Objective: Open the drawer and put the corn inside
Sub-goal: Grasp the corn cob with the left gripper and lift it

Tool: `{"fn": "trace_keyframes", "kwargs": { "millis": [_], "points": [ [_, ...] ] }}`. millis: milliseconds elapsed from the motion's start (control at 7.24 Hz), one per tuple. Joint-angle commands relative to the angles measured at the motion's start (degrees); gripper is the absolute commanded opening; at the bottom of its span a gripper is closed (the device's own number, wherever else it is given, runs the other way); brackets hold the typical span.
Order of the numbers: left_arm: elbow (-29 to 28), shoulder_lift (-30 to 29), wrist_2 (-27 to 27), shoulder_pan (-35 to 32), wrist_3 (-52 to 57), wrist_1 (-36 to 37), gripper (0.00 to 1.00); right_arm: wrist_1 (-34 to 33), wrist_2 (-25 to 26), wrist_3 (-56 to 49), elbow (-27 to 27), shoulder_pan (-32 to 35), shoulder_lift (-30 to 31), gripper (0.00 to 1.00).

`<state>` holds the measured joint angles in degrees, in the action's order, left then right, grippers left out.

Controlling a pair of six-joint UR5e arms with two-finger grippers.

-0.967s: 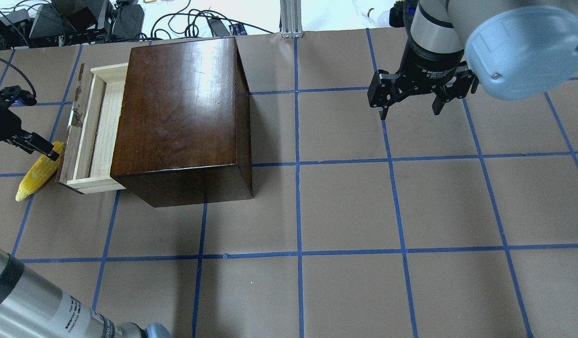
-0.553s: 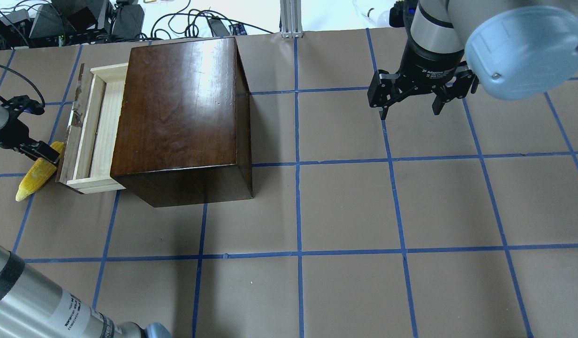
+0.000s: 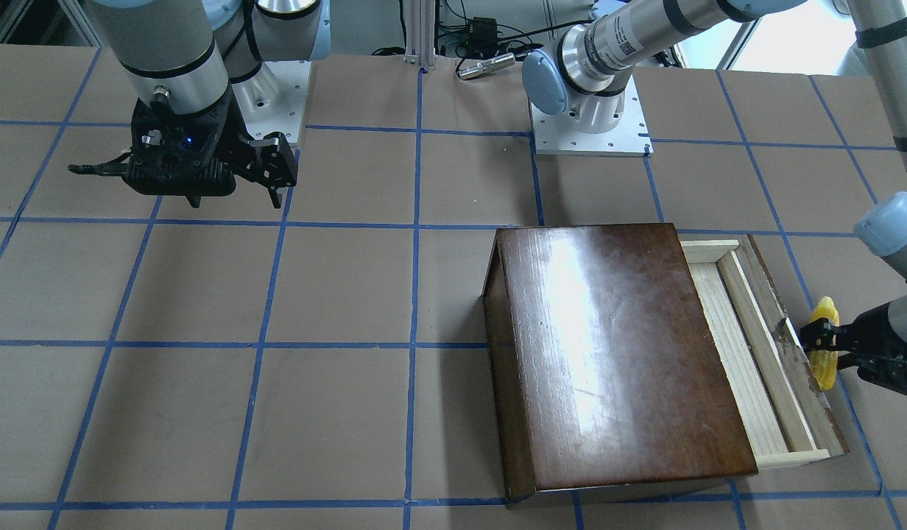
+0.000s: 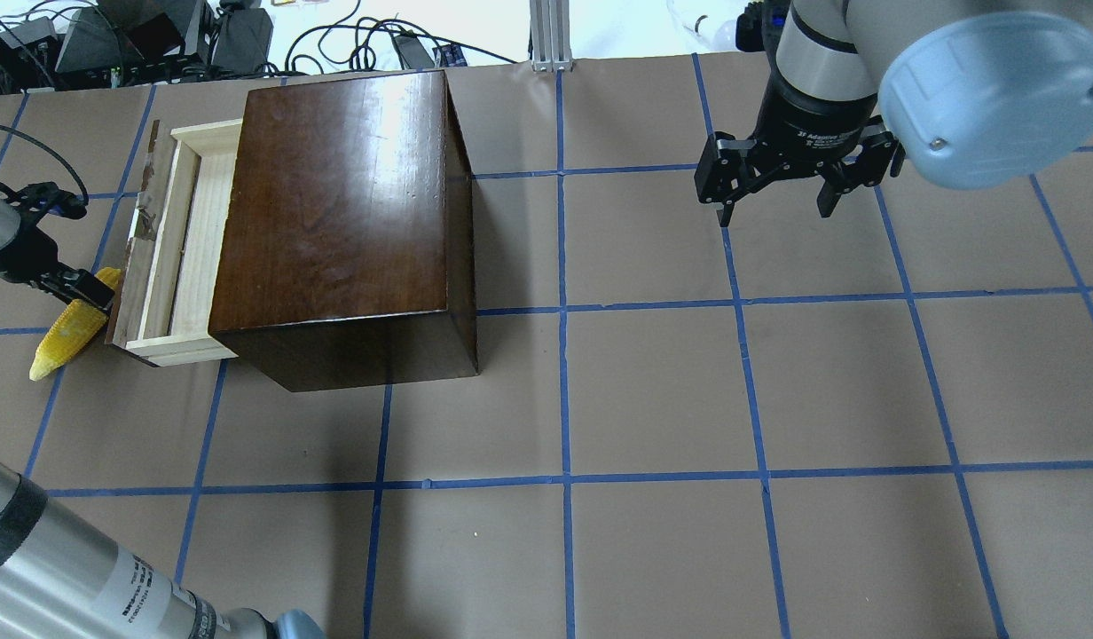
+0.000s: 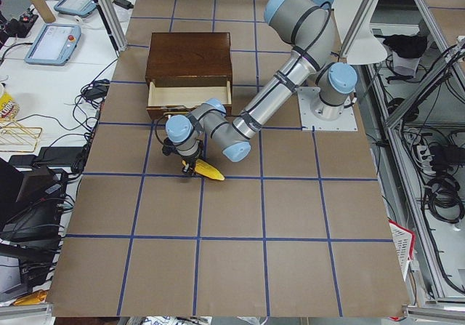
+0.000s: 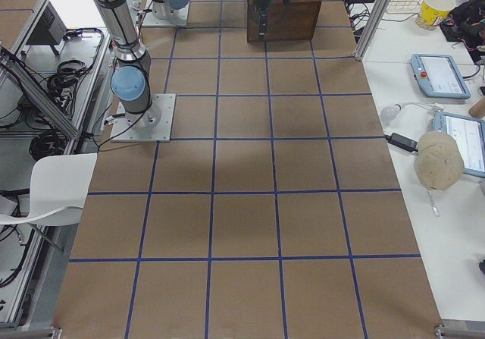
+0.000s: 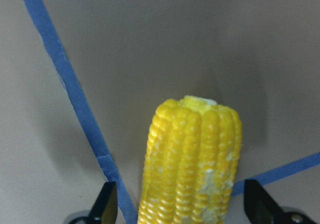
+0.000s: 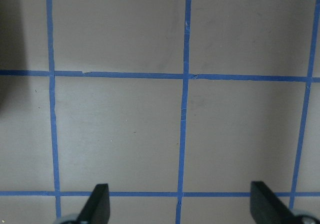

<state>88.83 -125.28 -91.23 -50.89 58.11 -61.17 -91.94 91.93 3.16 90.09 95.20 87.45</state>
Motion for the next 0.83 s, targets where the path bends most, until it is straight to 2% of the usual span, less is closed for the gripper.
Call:
{"fn": "trace_keyframes", "kwargs": {
  "millis": [0,276,414,691],
  "points": [
    [-0.06,0.04,0.00,0.00,-0.01,0.09,0.34,0.00,0.00,0.00,0.00,-0.02,0.00,1.00],
    [-0.15,0.13,0.00,0.00,-0.01,0.09,0.19,0.00,0.00,0.00,0.00,-0.02,0.00,1.00],
    [-0.15,0.21,0.00,0.00,-0.01,0.09,0.14,0.00,0.00,0.00,0.00,-0.02,0.00,1.00],
    [-0.15,1.35,0.00,-0.09,0.08,0.00,0.11,0.00,0.00,0.00,0.00,-0.02,0.00,1.00]
  ]
}}
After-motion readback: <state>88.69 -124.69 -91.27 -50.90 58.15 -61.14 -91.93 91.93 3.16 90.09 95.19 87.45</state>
